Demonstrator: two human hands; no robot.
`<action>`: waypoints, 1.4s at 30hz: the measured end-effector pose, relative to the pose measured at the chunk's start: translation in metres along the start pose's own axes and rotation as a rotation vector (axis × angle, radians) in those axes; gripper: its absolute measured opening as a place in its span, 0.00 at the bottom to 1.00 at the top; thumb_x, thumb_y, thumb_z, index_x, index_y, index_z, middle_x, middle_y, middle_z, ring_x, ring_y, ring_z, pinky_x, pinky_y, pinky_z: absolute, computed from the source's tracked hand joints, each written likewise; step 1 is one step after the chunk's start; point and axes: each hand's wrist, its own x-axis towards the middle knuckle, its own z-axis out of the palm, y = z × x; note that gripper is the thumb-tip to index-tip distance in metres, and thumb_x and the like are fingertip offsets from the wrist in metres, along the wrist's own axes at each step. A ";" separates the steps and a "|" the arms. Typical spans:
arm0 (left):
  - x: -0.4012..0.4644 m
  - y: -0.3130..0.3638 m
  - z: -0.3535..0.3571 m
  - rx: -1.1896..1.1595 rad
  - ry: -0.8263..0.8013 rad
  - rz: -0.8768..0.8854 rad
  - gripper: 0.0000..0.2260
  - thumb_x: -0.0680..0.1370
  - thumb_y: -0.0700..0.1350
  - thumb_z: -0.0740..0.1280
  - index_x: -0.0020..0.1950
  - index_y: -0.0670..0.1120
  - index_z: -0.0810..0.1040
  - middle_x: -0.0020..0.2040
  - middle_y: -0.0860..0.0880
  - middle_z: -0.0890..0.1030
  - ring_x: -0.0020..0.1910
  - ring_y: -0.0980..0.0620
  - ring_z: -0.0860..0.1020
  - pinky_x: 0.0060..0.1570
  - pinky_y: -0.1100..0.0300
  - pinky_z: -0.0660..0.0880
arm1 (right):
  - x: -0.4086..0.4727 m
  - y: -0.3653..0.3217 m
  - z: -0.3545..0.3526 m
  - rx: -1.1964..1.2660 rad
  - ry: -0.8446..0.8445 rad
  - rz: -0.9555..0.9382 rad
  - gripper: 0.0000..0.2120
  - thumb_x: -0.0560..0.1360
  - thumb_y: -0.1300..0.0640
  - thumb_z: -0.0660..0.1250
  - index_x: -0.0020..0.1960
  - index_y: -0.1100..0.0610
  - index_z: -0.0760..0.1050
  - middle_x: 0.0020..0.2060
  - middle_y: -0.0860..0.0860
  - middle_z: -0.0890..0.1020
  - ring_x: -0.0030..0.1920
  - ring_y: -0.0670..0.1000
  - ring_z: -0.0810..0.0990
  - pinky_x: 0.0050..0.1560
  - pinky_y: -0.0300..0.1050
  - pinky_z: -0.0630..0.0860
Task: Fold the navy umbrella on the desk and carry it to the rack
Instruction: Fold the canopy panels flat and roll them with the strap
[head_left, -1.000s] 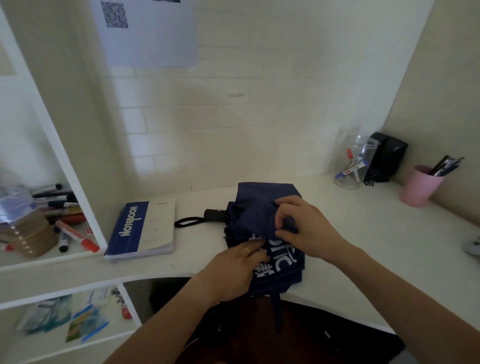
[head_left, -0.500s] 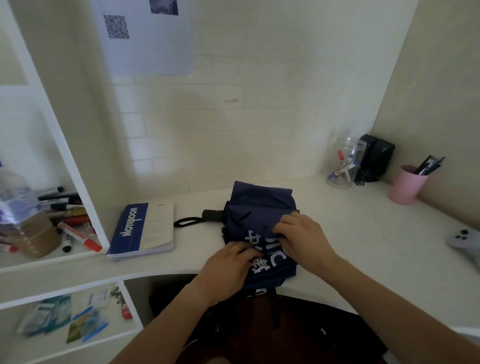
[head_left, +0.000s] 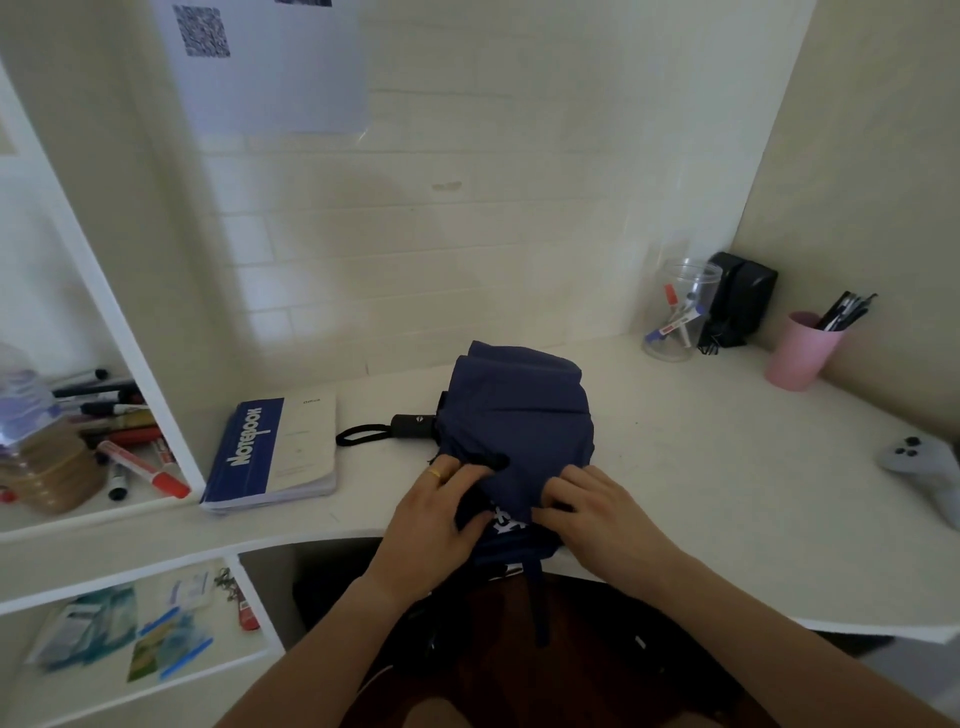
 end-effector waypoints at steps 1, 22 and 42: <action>-0.001 -0.001 0.001 0.040 0.014 0.012 0.18 0.75 0.48 0.75 0.64 0.53 0.77 0.59 0.53 0.74 0.56 0.57 0.75 0.55 0.56 0.79 | 0.000 0.002 0.000 0.023 0.003 0.009 0.13 0.70 0.58 0.75 0.54 0.48 0.85 0.45 0.47 0.80 0.48 0.51 0.77 0.46 0.43 0.71; -0.010 -0.008 0.002 0.064 0.035 0.186 0.11 0.75 0.33 0.74 0.52 0.44 0.76 0.45 0.48 0.80 0.40 0.51 0.78 0.41 0.54 0.79 | -0.021 0.026 0.008 0.235 0.159 0.096 0.06 0.79 0.58 0.66 0.50 0.57 0.81 0.55 0.51 0.82 0.54 0.51 0.80 0.51 0.43 0.78; 0.026 0.024 -0.009 -0.198 -0.205 -0.363 0.22 0.86 0.58 0.54 0.59 0.51 0.85 0.51 0.56 0.85 0.51 0.59 0.81 0.56 0.62 0.75 | -0.003 0.044 -0.004 0.296 -0.046 0.343 0.16 0.74 0.39 0.65 0.42 0.48 0.84 0.52 0.43 0.79 0.51 0.46 0.77 0.49 0.42 0.76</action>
